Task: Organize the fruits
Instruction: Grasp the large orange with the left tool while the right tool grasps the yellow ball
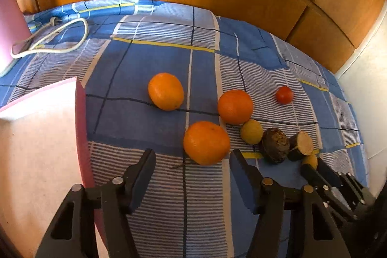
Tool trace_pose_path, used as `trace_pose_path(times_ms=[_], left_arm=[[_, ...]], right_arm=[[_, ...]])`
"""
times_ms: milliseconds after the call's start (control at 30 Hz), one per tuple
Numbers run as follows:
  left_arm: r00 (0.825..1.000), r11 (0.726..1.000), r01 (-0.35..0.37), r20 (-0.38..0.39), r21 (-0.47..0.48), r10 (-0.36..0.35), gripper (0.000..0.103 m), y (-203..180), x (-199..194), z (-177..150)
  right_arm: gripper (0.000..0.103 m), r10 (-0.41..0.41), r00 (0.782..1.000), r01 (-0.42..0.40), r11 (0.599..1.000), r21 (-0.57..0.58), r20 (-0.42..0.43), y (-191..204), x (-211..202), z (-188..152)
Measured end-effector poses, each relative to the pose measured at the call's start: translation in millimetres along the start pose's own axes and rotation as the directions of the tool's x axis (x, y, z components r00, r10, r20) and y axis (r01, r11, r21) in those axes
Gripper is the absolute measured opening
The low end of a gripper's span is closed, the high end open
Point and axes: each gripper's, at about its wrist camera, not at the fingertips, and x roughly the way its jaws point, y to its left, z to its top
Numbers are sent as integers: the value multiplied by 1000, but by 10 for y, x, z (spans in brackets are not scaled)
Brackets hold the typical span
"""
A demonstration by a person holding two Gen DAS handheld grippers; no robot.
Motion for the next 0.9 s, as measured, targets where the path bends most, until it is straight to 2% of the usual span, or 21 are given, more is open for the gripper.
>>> trace_pose_path(times_ms=[100, 200, 367, 433, 667, 900], left_arm=[[998, 998, 53, -19, -13, -54, 51, -8, 56, 17], [999, 999, 48, -20, -12, -48, 51, -40, 91, 20], [1000, 1000, 28, -6, -9, -28, 50, -55, 125, 42], [999, 999, 41, -2, -14, -41, 40, -52, 126, 50], [999, 999, 47, 14, -15, -47, 39, -75, 20, -67], [998, 999, 44, 46, 2, -44, 39, -156, -288, -285]], right_arm=[[27, 22, 1000, -22, 999, 29, -5, -70, 9, -2], [26, 61, 998, -61, 996, 63, -3, -131, 14, -5], [27, 70, 998, -70, 995, 73, 0, -132, 19, -12], [27, 64, 998, -64, 996, 68, -1, -119, 21, -12], [27, 62, 998, -61, 996, 65, -2, -120, 27, -15], [27, 49, 999, -49, 997, 54, -3, -99, 46, -26]])
